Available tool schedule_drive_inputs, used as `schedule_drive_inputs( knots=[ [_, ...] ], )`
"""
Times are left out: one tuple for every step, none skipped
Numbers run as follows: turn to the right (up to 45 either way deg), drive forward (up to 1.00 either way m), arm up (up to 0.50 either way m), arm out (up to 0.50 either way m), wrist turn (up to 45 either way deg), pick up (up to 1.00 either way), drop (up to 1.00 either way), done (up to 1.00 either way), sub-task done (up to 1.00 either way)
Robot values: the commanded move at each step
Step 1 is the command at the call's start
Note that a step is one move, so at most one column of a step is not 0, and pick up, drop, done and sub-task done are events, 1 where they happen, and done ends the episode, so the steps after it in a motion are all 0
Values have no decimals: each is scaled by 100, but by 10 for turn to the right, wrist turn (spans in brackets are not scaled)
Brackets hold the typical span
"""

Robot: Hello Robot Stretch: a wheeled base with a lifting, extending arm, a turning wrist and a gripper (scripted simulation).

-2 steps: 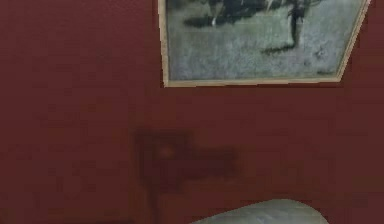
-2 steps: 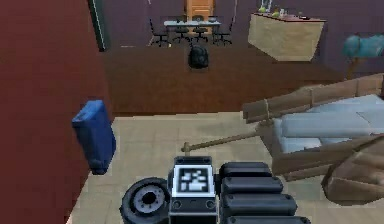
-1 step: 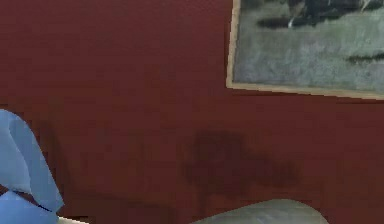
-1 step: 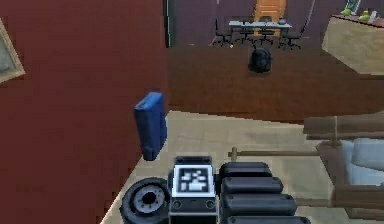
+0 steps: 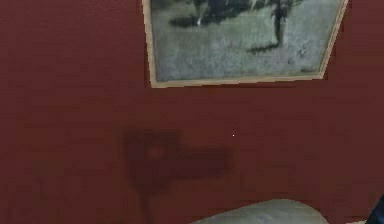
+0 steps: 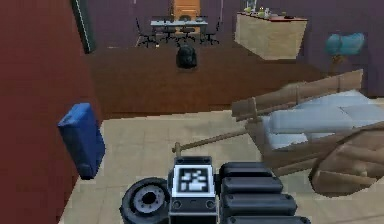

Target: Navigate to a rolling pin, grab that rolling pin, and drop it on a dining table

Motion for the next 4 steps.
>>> schedule_drive_inputs(
  knots=[
    [-300, 0, 0, 0, 0, 0, 0, 0, 0],
    [-450, 0, 0, 0, 0, 0, 0, 0, 0],
    [-450, 0, 0, 0, 0, 0, 0, 0, 0],
    [-450, 0, 0, 0, 0, 0, 0, 0, 0]
  ],
)
